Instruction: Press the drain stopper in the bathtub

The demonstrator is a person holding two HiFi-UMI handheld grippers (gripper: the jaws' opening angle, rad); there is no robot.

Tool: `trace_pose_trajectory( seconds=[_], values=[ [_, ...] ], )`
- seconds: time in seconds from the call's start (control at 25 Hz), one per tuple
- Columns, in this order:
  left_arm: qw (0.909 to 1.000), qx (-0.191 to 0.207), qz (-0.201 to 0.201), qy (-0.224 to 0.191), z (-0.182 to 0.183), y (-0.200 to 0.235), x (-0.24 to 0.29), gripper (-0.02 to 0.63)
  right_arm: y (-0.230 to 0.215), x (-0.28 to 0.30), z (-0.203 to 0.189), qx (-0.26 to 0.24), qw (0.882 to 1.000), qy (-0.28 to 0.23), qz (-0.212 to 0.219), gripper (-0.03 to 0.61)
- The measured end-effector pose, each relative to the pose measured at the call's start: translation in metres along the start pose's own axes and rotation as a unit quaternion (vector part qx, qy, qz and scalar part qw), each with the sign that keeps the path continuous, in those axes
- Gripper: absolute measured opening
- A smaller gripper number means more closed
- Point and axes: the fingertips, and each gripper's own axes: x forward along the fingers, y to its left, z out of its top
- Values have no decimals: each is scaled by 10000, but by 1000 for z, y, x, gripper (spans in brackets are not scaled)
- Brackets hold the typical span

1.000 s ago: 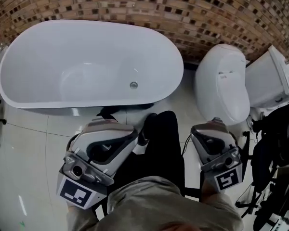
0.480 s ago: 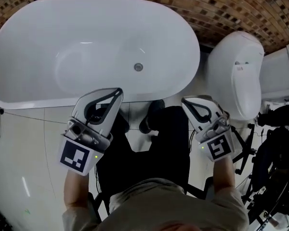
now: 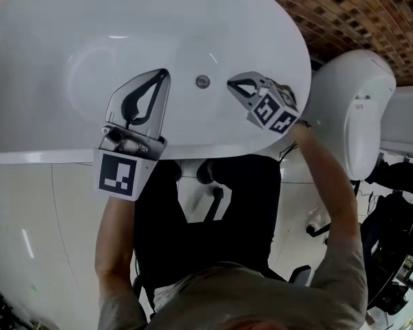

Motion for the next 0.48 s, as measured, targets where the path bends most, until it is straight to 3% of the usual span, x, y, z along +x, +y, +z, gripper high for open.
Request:
trace_pose_trajectory(
  seconds=[0.12,0.2,0.36,0.48],
  values=[
    [9998,-76,90,-136,-12,1,4,2,-10,69,-40,207,9967,558,544,0],
    [9987,-386,241,-248,-20,5,3,2,-11,107,-73,255,9911,993,844,0],
    [9924,-917,647,-509,-27,23,-3,2,-23,170,-122,208,9807,1641,1042,0],
    [9909,-996,689,-596,-25,24,-3,2,-20,209,-137,-108,9770,1777,1173,0]
  ],
)
